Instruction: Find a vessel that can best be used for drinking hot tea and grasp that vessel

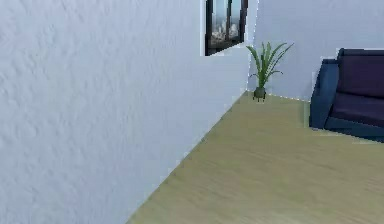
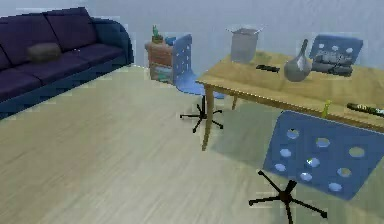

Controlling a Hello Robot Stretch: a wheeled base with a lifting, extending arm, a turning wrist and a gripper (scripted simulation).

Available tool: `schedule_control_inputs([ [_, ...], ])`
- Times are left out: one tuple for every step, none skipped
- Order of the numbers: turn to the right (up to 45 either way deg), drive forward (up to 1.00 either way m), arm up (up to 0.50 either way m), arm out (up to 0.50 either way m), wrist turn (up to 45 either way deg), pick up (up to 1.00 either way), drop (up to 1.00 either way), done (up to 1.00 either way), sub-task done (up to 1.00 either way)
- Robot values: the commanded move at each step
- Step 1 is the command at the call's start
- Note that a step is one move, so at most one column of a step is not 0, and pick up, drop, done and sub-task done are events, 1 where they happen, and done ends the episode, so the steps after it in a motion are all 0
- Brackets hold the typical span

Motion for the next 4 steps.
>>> schedule_control_inputs([
  [-45.0, 0.0, 0.0, 0.0, 0.0, 0.0, 0.0, 0.0, 0.0],
  [-45.0, 0.0, 0.0, 0.0, 0.0, 0.0, 0.0, 0.0, 0.0],
  [0.0, 0.85, 0.0, 0.0, 0.0, 0.0, 0.0, 0.0, 0.0],
  [27.0, 0.0, 0.0, 0.0, 0.0, 0.0, 0.0, 0.0, 0.0],
])
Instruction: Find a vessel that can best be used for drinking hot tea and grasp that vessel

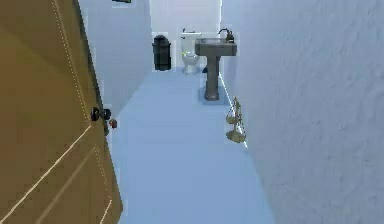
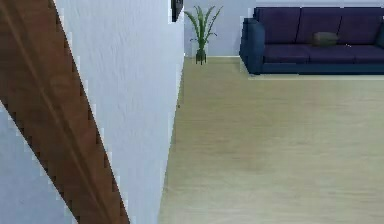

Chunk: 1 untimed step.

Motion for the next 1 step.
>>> schedule_control_inputs([
  [0.0, 1.0, 0.0, 0.0, 0.0, 0.0, 0.0, 0.0, 0.0],
])
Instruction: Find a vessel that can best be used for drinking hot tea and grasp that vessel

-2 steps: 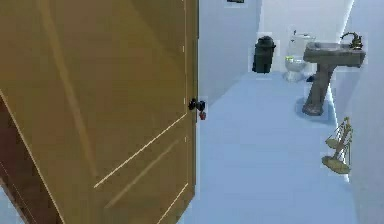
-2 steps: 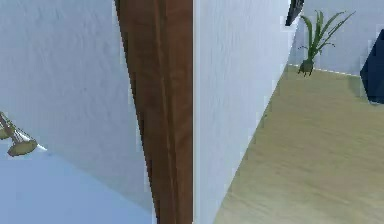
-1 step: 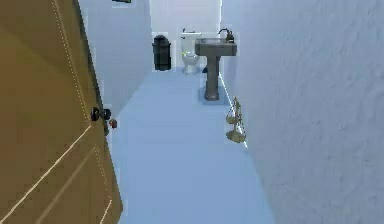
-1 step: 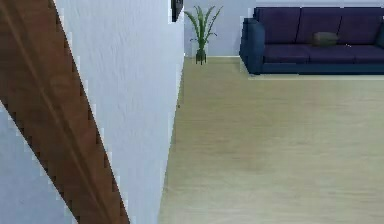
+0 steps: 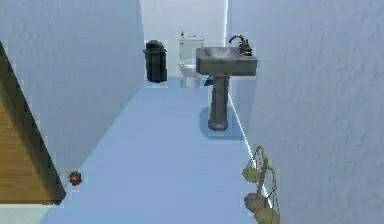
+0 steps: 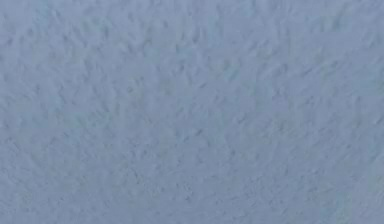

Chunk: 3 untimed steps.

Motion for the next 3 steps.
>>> schedule_control_inputs([
  [-6.0, 0.0, 0.0, 0.0, 0.0, 0.0, 0.0, 0.0, 0.0],
  [0.0, 0.05, 0.0, 0.0, 0.0, 0.0, 0.0, 0.0, 0.0],
  [3.0, 0.0, 0.0, 0.0, 0.0, 0.0, 0.0, 0.0, 0.0],
])
